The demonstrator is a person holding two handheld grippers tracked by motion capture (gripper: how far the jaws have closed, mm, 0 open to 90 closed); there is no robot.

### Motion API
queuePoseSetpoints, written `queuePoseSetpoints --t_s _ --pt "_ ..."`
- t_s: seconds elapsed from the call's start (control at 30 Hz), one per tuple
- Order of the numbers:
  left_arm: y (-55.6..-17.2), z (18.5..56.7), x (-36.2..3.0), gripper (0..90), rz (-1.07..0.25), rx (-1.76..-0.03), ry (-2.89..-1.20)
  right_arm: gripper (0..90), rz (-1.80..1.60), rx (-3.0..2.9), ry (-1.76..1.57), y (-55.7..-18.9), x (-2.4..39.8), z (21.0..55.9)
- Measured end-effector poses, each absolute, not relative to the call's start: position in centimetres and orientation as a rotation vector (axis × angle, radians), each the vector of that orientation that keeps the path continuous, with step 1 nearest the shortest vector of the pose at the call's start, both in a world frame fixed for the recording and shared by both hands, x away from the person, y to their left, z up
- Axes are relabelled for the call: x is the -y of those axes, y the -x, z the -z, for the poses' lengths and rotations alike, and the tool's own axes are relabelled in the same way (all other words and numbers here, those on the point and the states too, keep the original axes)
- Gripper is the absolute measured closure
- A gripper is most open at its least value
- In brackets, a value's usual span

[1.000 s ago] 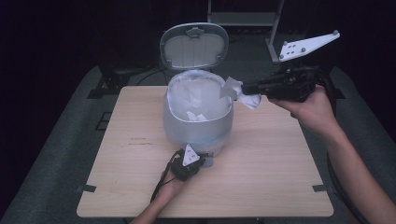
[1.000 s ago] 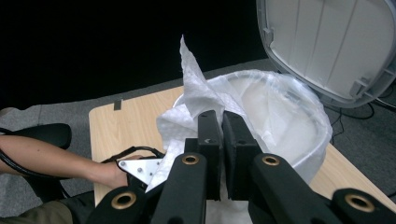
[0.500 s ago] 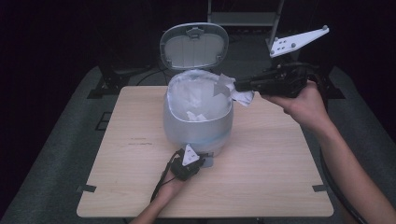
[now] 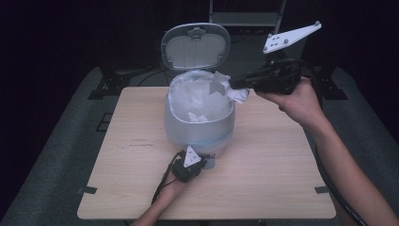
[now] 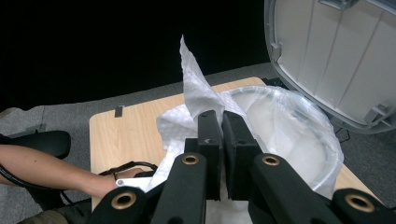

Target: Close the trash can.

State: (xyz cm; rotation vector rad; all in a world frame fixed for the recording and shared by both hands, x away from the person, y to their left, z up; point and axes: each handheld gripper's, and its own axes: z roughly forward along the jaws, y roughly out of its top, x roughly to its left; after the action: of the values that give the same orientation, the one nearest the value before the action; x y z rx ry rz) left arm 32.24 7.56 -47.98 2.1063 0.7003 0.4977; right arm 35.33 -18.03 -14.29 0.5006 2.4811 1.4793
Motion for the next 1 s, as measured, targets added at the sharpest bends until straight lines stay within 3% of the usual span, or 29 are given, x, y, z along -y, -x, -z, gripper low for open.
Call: queuePoseSetpoints --t_s 1.0 --pt "-32.3 48.0 -7.6 82.5 -0.495 -0.699 -2.103 86.1 -1.494 -2.538 -0.504 -38.3 14.6 15.9"
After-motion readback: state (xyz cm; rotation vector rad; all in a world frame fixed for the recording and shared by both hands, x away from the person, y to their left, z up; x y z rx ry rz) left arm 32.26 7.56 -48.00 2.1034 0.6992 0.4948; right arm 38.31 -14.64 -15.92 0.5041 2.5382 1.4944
